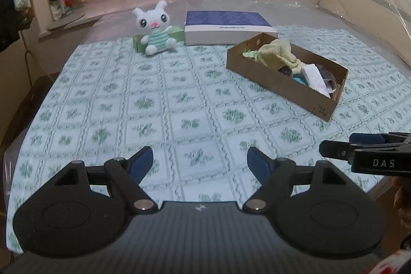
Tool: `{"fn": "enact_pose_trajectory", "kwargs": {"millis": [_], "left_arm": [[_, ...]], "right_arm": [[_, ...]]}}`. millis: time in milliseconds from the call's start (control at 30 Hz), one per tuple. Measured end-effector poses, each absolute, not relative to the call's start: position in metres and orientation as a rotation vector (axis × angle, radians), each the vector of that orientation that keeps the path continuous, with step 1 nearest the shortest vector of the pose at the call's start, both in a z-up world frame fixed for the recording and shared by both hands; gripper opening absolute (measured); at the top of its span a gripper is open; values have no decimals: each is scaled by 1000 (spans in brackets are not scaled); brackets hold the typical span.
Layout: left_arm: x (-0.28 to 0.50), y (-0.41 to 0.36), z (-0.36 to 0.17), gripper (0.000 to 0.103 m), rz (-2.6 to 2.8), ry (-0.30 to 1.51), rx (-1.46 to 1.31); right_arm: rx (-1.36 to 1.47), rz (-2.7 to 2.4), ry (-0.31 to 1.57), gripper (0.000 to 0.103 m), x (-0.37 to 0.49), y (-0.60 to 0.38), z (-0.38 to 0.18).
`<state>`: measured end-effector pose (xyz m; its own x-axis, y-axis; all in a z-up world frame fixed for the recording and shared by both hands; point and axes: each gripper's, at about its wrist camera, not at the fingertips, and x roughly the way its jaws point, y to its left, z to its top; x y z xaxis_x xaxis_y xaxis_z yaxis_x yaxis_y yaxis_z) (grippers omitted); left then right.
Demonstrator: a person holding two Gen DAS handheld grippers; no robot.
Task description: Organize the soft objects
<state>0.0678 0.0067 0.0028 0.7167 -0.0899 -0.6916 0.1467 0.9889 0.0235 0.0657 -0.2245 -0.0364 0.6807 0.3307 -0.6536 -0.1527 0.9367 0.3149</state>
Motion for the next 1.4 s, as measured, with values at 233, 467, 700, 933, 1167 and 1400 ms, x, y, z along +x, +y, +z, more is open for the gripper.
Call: {"fn": "enact_pose_trajectory", "kwargs": {"millis": [233,467,700,933,1167,1400], "left_arm": [[41,17,-4,76,-94,800,49],[25,22,-10,76,-77,823,46],[20,21,-11,76,-75,829,42],[19,21,-14,76,-78,834,41],[20,20,-15,76,-81,834,43],[20,20,-15,76,-80,834,43]], "right_arm": [[218,329,795,78,53,-207,-38],[182,364,813,78,43,-194,-42],[163,377,821,78,40,-188,-43],[164,373,827,78,41,-188,-44],[166,374,829,78,42,-188,-44],[165,371,828,78,41,-188,-45]]}}
